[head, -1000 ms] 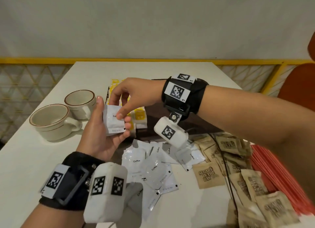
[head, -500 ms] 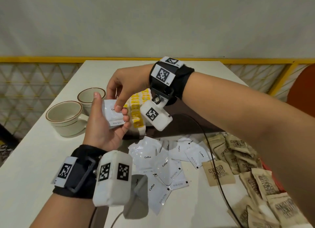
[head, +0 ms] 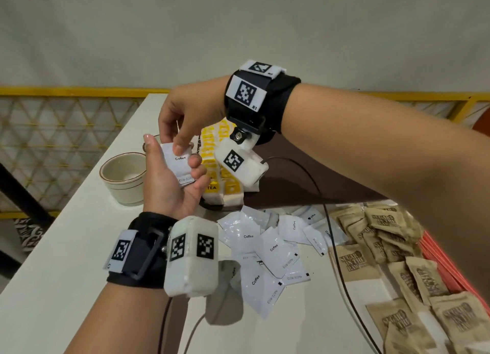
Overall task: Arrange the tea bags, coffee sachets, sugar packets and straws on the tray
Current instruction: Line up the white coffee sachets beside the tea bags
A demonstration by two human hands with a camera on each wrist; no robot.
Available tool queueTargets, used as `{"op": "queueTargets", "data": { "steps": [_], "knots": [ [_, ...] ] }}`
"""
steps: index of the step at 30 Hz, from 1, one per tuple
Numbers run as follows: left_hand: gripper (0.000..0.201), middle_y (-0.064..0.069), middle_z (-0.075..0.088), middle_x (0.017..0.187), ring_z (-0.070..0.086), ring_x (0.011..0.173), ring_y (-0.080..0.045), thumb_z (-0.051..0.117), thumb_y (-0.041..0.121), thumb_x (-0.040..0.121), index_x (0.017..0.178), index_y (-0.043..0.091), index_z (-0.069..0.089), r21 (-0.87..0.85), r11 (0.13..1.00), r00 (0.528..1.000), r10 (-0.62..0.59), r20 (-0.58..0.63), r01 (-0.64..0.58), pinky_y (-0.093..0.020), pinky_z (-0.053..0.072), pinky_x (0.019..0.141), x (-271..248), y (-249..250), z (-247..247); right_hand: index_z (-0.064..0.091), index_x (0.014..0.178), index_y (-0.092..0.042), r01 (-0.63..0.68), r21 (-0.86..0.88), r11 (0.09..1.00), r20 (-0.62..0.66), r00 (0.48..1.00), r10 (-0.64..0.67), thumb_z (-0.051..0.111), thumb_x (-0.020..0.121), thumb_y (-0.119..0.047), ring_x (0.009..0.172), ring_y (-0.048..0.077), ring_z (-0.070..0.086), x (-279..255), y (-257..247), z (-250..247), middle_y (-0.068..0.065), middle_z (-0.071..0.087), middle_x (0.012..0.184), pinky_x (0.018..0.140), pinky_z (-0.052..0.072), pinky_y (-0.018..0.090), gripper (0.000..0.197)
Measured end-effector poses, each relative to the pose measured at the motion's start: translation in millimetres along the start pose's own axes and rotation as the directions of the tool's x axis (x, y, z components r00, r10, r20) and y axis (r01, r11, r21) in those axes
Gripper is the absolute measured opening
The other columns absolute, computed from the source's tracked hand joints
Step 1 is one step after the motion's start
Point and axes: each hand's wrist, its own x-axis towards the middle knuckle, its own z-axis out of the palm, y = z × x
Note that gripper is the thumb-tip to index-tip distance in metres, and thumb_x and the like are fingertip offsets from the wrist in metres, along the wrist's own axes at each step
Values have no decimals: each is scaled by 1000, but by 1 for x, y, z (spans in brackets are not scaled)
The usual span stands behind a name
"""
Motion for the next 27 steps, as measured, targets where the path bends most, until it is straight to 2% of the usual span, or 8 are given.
{"op": "queueTargets", "data": {
  "steps": [3, 6, 8, 11, 14, 21, 24, 27],
  "knots": [
    [62, 0, 38, 55, 31, 42, -10, 23, 73, 89, 71, 18, 46, 11, 1000, 1000, -1, -11, 1, -14, 23, 36, -1, 1, 2, 67, 89, -25, -51, -88, 995, 100, 993, 60, 76, 79, -35, 67, -2, 57, 7, -2, -3, -15, 64, 73, 67, 49, 18, 16],
    [61, -1, 53, 59, 46, 48, -13, 27, 69, 91, 82, 15, 56, 15, 1000, 999, 26, -23, -25, -17, 37, 42, -1, -1, 1, 58, 77, -25, -46, -134, 990, 180, 981, 70, 73, 84, -27, 60, -1, 55, 14, -5, -6, -19, 60, 55, 65, 47, 18, 16],
    [61, -2, 61, 65, 54, 55, -15, 30, 66, 92, 90, 14, 62, -7, 1000, 999, 30, -34, -31, -19, 45, 48, -1, 0, 1, 55, 77, -23, -43, -87, 995, 200, 978, 60, 70, 87, -20, 61, 1, 55, 14, -5, -10, -17, 61, 58, 63, 47, 18, 18],
    [55, -4, 58, 72, 56, 60, -15, 37, 63, 92, 97, 13, 60, -52, 998, 998, 32, -56, -35, -21, 48, 49, 2, 0, -2, 52, 80, -19, -43, 37, 998, 139, 990, 37, 67, 88, -15, 68, 7, 57, 10, -2, -15, -4, 62, 75, 63, 49, 18, 18],
    [50, -5, 53, 74, 51, 58, -13, 40, 60, 93, 93, 13, 58, -95, 994, 996, 47, -70, -54, -21, 46, 47, 4, 0, -4, 49, 79, -17, -2, 144, 990, 71, 997, -8, 64, 90, -7, 65, 7, 55, 9, 0, -12, 1, 57, 75, 61, 50, 18, 20],
    [46, -2, 54, 64, 51, 53, -10, 39, 56, 95, 88, 15, 59, -153, 982, 993, 99, -70, -109, -18, 43, 48, 5, 6, -7, 51, 89, -10, 62, 507, 860, -74, 997, -28, 58, 92, -2, 77, 20, 62, 12, 3, -8, 9, 59, 88, 78, 59, 43, 12],
    [41, -1, 55, 64, 50, 54, -9, 40, 53, 95, 93, 15, 56, -180, 973, 988, 130, -89, -144, -17, 43, 49, 7, 8, -8, 47, 92, -10, 105, 537, 837, -127, 991, -43, 56, 93, 0, 86, 28, 61, 15, 1, -8, 13, 58, 94, 77, 59, 47, 13],
    [41, -2, 56, 67, 51, 58, -9, 41, 52, 95, 94, 14, 57, -203, 965, 986, 151, -76, -164, -17, 43, 50, 7, 8, -11, 48, 92, -9, 89, 539, 837, -108, 994, -37, 57, 92, 1, 83, 24, 63, 17, -1, -13, 10, 62, 89, 73, 59, 42, 13]
  ]
}}
